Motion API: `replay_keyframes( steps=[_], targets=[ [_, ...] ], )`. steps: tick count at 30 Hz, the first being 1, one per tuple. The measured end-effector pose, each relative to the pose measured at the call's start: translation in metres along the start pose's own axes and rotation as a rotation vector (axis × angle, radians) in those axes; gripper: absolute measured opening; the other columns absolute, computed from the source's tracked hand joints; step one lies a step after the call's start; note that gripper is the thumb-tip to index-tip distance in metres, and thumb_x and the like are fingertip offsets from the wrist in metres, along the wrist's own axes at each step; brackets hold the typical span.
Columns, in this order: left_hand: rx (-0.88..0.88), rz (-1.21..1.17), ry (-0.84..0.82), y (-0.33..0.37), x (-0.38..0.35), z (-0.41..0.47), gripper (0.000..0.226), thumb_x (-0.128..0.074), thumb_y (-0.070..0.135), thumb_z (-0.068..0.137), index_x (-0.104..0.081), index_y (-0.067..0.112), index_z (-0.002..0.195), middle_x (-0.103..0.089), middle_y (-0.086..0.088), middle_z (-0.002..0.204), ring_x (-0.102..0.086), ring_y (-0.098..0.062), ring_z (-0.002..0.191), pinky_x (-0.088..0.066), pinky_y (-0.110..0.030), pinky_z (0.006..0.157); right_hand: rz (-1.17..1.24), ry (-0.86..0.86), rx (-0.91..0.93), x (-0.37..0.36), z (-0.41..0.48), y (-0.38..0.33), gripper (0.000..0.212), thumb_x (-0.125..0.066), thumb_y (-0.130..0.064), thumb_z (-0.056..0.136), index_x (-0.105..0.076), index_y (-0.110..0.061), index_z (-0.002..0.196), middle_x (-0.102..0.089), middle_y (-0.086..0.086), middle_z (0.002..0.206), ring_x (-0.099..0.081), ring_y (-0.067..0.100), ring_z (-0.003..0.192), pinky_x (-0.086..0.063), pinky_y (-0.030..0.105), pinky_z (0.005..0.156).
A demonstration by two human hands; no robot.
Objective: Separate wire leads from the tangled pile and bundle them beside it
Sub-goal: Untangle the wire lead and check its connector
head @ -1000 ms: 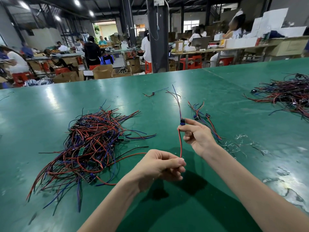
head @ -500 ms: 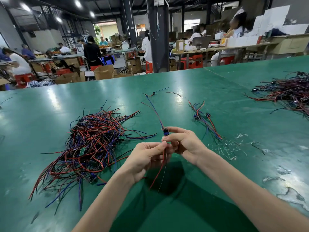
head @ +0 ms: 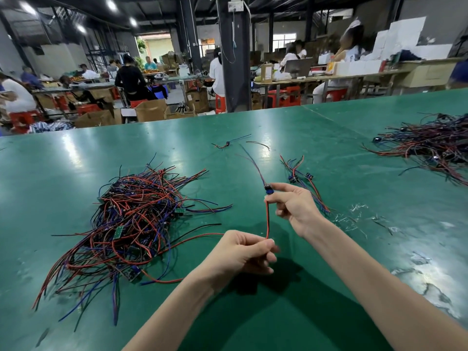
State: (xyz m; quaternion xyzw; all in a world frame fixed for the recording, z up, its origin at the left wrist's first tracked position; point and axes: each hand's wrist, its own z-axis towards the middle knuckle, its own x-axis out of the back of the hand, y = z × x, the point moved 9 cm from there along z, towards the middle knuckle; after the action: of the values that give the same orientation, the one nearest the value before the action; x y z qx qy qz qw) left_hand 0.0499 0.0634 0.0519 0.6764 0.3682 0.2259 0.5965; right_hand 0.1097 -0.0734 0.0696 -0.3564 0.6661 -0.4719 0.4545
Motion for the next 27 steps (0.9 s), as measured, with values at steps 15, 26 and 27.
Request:
replay_keyframes(
  steps=[15, 26, 27],
  targets=[
    [0.076, -0.373, -0.07, 0.0, 0.01, 0.012, 0.039, -0.063, 0.029, 0.079, -0.069, -0.005, 0.098, -0.064, -0.007, 0.072, -0.06, -0.012, 0.058, -0.056, -0.029, 0.068, -0.746, 0.29, -0.066, 0.084, 0.107, -0.073, 0.027, -0.061, 0.022, 0.073, -0.048, 0.001, 0.063, -0.055, 0.017, 0.053, -0.052, 0.022, 0.041, -0.05, 0.029, 0.041],
    [-0.045, -0.301, -0.107, 0.011, 0.004, 0.006, 0.019, -0.065, 0.011, 0.081, -0.069, -0.003, 0.093, -0.063, -0.008, 0.073, -0.058, -0.012, 0.06, -0.056, -0.03, 0.07, -1.333, 0.339, 0.465, 0.023, 0.034, -0.055, 0.022, -0.056, -0.008, 0.085, -0.061, -0.002, 0.105, -0.048, 0.02, 0.114, -0.053, 0.038, 0.102, -0.043, 0.039, 0.086],
    [-0.087, -0.303, -0.071, 0.014, 0.006, 0.006, 0.017, -0.063, 0.008, 0.082, -0.069, -0.003, 0.092, -0.063, -0.008, 0.071, -0.058, -0.012, 0.059, -0.056, -0.029, 0.068, -1.297, 0.299, 0.531, 0.012, 0.021, -0.048, 0.021, -0.057, -0.009, 0.086, -0.063, -0.004, 0.105, -0.051, 0.019, 0.111, -0.055, 0.036, 0.098, -0.043, 0.037, 0.083]
  ],
)
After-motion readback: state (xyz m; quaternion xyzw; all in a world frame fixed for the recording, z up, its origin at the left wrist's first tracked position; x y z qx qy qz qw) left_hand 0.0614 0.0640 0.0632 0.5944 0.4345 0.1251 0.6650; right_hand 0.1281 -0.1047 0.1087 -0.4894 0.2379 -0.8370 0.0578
